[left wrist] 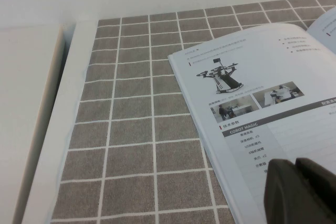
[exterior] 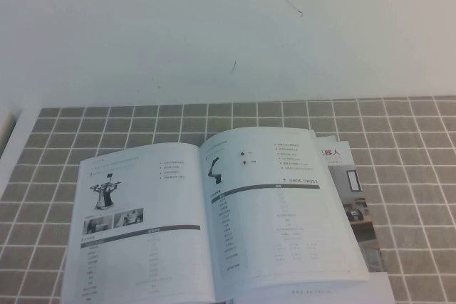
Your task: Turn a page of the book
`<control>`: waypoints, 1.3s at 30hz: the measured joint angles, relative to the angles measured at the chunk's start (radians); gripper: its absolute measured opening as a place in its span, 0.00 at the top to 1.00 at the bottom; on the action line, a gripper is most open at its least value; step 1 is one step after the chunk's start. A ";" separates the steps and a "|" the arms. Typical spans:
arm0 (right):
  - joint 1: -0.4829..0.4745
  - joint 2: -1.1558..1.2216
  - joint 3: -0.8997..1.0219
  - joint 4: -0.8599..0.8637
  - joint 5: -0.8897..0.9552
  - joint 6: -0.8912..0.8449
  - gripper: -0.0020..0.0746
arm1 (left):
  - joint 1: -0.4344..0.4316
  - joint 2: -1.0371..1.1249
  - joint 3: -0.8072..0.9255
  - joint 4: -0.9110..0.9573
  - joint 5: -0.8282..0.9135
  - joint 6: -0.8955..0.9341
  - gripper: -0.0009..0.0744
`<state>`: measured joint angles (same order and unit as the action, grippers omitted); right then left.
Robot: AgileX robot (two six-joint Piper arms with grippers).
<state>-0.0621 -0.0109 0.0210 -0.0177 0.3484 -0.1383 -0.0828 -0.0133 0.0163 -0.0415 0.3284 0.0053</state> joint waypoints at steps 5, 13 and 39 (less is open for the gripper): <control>0.000 0.000 0.000 -0.004 0.000 0.000 0.98 | 0.000 0.000 0.000 0.000 0.000 0.000 0.99; 0.000 0.000 0.000 -0.008 0.000 -0.020 0.98 | 0.000 0.000 0.000 0.000 0.000 0.000 0.99; 0.000 0.000 0.008 -0.001 -0.364 -0.037 0.98 | 0.000 0.000 0.005 -0.031 -0.498 0.000 0.99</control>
<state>-0.0621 -0.0109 0.0294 -0.0191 -0.0154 -0.1754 -0.0828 -0.0133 0.0216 -0.0723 -0.1697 0.0053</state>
